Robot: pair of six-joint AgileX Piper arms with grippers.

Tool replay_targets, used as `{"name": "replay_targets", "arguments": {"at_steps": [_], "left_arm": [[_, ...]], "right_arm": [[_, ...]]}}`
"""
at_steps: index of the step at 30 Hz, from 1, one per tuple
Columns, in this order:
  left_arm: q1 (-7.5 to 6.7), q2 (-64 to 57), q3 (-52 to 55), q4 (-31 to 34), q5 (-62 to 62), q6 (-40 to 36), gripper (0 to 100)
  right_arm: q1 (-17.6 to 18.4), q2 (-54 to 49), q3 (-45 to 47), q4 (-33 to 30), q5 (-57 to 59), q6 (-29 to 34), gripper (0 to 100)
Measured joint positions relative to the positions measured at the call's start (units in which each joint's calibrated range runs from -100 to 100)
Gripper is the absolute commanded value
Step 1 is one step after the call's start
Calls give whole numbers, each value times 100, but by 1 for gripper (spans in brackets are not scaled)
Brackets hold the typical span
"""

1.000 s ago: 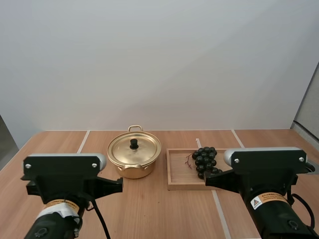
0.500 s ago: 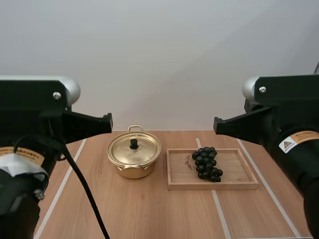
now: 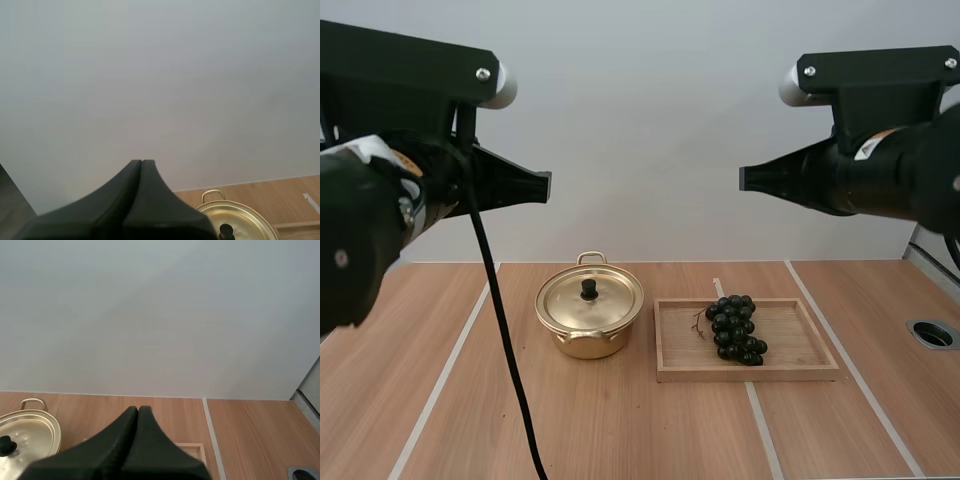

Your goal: Open the pot, put the grape inside, and close it

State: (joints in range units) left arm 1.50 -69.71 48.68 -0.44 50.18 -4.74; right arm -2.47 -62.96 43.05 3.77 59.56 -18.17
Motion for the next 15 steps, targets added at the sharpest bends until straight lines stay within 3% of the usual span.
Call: {"name": "replay_targets", "arguments": {"at_steps": [8, 15], "left_arm": [[0, 908, -578, -150, 1147, 588, 0], [0, 1448, -626, -150, 1554, 883, 0]], "right_arm": [[0, 1138, -962, 0, 800, -63, 0], [0, 2227, -1475, 0, 1470, -1204, 0]]}}
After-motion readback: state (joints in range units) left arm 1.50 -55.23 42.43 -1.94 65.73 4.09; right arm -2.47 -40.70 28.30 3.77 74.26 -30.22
